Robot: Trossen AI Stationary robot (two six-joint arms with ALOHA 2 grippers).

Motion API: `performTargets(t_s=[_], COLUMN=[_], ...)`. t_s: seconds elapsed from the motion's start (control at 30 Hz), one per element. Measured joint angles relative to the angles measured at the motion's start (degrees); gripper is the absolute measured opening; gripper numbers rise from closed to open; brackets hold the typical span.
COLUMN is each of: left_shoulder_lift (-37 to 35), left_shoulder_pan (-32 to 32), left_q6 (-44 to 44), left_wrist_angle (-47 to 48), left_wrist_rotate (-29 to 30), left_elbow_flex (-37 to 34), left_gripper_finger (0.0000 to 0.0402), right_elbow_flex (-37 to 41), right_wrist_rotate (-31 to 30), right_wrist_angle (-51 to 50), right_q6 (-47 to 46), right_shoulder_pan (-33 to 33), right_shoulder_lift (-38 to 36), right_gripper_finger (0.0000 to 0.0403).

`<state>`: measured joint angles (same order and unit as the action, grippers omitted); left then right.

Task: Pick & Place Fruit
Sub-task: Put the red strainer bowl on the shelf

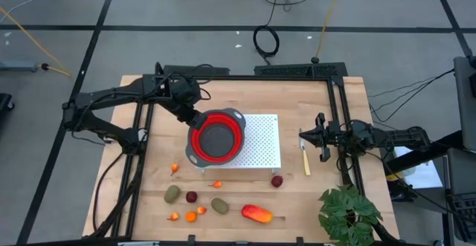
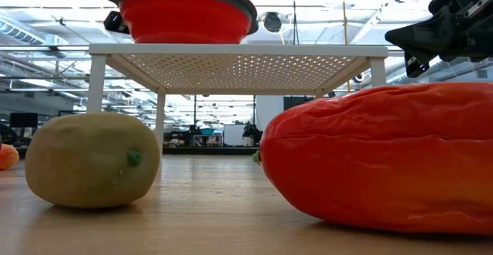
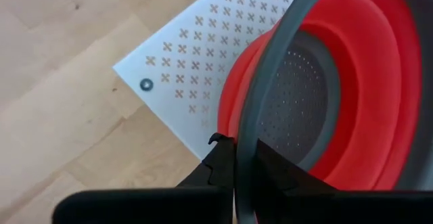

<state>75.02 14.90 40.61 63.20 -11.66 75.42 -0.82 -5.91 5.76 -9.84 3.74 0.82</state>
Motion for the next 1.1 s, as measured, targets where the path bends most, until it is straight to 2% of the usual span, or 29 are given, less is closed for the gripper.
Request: performTargets(t_s=[0.6, 1.1], left_shoulder_lift=[0.0, 0.0], left_shoulder_pan=[-0.21, -0.02], left_q6=[-3.45, -4.29], left_wrist_angle=[-0.02, 0.0], left_wrist_rotate=[-0.28, 1.01], left_elbow_flex=[0.0, 0.0], left_gripper_finger=[0.0044, 0.0189], right_elbow_flex=[0.01, 0.0], right_wrist_rotate=[0.0, 0.0], right_wrist_angle=[0.0, 0.0], right_q6=[0.01, 0.02], right_shoulder_pan=[0.0, 0.0], right_shoulder_lift=[0.0, 0.0], right_gripper_finger=[0.0, 0.0])
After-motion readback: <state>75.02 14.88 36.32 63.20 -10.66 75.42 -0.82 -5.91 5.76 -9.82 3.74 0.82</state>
